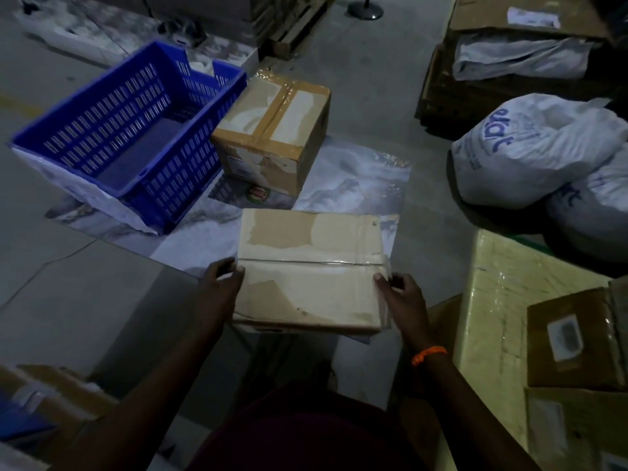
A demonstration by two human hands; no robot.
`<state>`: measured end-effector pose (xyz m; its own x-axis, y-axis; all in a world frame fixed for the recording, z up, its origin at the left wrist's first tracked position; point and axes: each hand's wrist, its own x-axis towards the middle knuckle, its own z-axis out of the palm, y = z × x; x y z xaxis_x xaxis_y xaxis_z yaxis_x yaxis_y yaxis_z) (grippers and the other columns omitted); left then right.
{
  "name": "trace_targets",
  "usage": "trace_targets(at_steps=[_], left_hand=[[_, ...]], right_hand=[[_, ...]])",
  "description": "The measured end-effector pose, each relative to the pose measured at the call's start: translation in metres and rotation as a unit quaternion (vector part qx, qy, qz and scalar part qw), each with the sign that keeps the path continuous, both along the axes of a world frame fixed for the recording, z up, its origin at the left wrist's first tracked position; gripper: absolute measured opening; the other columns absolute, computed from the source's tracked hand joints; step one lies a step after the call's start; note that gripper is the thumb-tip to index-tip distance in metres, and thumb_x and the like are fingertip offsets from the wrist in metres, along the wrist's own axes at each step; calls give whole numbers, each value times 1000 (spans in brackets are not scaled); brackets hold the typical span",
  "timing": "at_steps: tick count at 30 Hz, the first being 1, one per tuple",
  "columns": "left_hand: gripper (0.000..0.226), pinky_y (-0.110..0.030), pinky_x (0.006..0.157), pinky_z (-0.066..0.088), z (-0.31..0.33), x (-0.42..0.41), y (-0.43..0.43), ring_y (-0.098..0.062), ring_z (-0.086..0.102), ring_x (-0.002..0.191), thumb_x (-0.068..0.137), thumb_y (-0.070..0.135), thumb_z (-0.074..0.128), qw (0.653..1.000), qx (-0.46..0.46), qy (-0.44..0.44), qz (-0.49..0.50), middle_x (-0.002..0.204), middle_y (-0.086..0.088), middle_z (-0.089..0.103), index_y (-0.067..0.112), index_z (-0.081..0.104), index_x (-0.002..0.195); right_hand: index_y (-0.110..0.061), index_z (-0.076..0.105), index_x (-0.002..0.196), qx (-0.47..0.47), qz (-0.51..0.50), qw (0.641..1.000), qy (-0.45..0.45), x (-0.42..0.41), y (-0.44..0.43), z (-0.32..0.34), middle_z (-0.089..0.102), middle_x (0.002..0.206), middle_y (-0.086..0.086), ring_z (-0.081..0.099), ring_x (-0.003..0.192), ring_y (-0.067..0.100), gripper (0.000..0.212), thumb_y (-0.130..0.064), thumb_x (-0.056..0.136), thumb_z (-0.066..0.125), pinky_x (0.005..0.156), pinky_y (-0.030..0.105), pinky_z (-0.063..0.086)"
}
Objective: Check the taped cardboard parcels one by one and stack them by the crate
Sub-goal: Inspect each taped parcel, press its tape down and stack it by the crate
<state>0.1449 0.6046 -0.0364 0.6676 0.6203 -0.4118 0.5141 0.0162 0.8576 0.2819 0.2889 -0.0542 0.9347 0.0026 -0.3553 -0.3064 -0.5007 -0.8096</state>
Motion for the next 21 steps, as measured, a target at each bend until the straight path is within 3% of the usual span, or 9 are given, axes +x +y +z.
trace_targets(at_steps=[3,6,10,12,14,17,19,21], left_hand=[[48,-44,95,54,4,45,12,-24,61,118,98,33,63,999,25,-1,-21,134,-5,62,19,53,143],[36,-23,71,50,11,76,13,-15,65,99,99,26,63,999,-8,-13,-41,120,-3,67,14,62,133],[37,-28,68,53,19,86,5,-23,67,107,96,22,66,994,-99,-43,-17,114,-3,71,16,62,132],[37,-27,69,53,29,82,-1,-18,66,106,98,23,64,993,-100,-67,-1,115,0,69,18,60,134],[39,-30,75,54,45,80,-6,-17,64,106,99,28,62,992,-71,-107,0,119,1,66,19,55,136],[36,-38,88,53,66,80,-7,-11,61,108,101,37,57,982,-64,-176,40,122,4,62,21,52,133],[28,-41,93,51,72,80,-3,-12,61,110,103,41,51,970,-87,-210,80,120,3,64,21,56,122],[33,-42,97,50,71,78,-8,-13,62,115,104,48,45,964,-122,-220,90,120,3,67,22,60,117]], right_hand=[[-14,64,130,-3,41,999,-7,31,21,8,67,123,1,62,113,19,54,-50,92,72,92,32,48],[-17,59,139,-2,80,996,31,59,40,14,66,131,-1,61,122,21,79,-76,85,62,102,36,48],[-20,54,146,62,74,992,78,66,50,24,58,142,-5,56,125,17,93,-88,81,51,101,33,42],[-23,45,153,124,60,987,84,63,48,29,49,146,-9,46,131,12,91,-83,85,52,103,31,34],[-25,38,159,183,41,980,66,61,45,33,43,156,-7,39,141,11,103,-87,79,55,107,30,29],[-28,37,157,276,-31,961,-13,56,40,44,39,159,-9,33,146,7,75,-68,95,53,118,31,26],[-27,46,153,327,-90,940,-32,57,37,43,44,159,-9,38,147,10,77,-71,91,58,125,40,27],[-22,54,146,363,-125,923,-23,54,35,46,60,146,-4,54,136,11,71,-70,93,54,115,36,43]])
